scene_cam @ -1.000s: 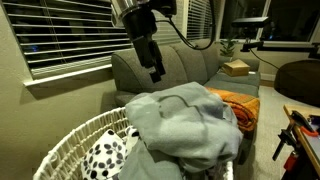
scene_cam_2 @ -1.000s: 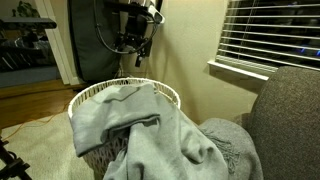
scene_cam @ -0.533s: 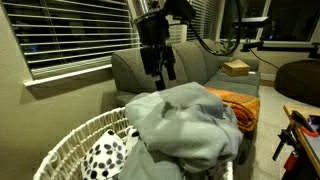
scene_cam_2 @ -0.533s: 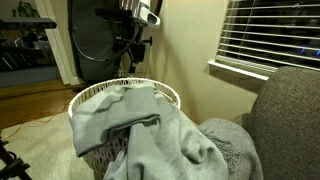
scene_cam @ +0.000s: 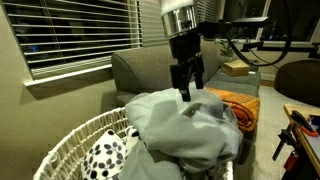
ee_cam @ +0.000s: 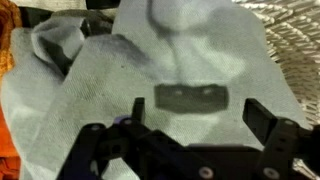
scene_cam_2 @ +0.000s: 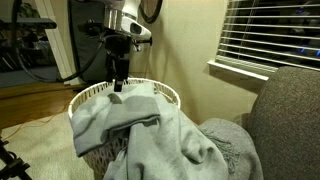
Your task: Put the fleece inside the basket
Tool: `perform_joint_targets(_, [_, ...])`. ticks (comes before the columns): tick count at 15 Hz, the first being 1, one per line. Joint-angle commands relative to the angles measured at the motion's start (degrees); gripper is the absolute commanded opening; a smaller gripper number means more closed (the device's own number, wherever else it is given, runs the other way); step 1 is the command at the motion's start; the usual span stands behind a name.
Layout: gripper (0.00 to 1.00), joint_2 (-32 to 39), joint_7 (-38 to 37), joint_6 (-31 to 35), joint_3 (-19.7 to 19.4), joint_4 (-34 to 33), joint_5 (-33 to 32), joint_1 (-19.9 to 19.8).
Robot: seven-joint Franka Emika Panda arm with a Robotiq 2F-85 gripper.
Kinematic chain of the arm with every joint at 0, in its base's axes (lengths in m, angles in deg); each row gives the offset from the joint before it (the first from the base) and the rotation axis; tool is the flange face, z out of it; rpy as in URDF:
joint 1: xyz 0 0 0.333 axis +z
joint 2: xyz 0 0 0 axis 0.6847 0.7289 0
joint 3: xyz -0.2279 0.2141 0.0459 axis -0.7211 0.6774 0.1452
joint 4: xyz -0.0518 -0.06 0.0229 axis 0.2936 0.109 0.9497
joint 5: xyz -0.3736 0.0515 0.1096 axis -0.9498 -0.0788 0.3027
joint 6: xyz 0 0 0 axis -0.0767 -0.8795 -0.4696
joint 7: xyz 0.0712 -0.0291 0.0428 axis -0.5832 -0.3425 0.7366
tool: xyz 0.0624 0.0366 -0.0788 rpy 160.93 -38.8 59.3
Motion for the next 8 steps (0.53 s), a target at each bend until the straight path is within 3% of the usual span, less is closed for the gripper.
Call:
perform_joint_targets(1, [1.00, -7.18, -5.43, 4.50, -1.22, 9.87, -1.85, -0.40])
perform_joint_targets(8, [1.00, -12.58, -7.52, 7.89, -3.52, 16.52, -4.38, -4.30])
